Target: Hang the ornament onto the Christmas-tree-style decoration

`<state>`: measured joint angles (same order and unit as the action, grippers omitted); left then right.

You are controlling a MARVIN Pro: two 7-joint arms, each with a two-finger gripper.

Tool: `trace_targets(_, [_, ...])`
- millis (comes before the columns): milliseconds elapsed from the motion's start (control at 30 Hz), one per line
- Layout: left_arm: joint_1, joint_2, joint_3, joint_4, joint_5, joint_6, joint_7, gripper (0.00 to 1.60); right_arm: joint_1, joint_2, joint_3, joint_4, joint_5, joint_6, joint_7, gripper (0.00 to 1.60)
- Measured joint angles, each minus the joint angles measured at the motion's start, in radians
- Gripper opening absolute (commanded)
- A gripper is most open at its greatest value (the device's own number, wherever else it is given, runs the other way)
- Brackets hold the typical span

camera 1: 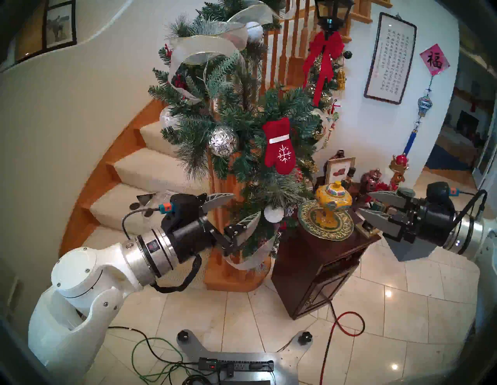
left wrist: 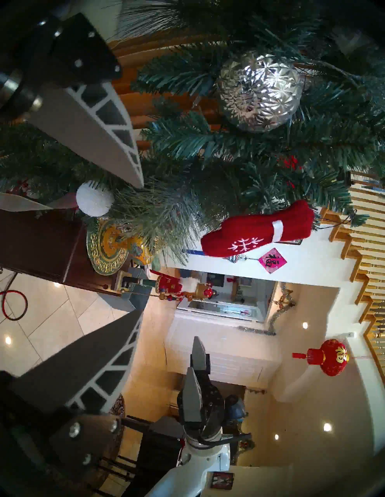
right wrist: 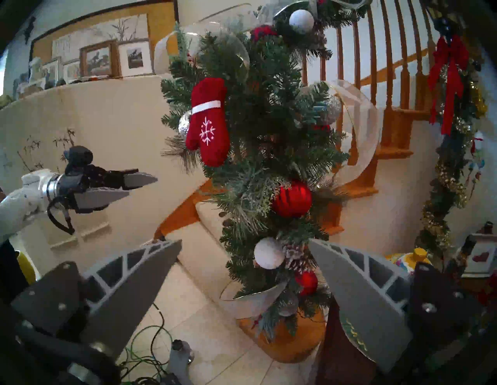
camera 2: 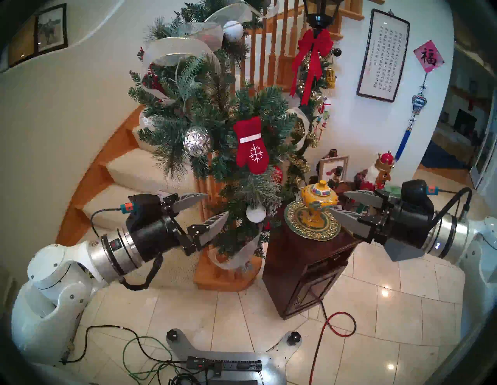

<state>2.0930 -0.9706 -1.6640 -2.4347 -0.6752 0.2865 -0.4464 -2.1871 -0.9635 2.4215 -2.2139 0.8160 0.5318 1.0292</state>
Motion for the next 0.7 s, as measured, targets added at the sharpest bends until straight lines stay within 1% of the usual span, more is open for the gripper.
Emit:
trace_targets(233, [0.0, -0.001, 0.0, 0.0, 0.001, 0.001, -0.001, 1.6, 0.003, -0.021, -0.022, 0.001, -0.019, -0.048, 0.001, 1.6])
trace_targets(700, [0.0, -0.004, -0.001, 0.0, 0.002, 0.002, -0.003, 1.6, 0.01, -0.039, -0.022, 0.003, -0.028, -0.076, 0.025, 1.6])
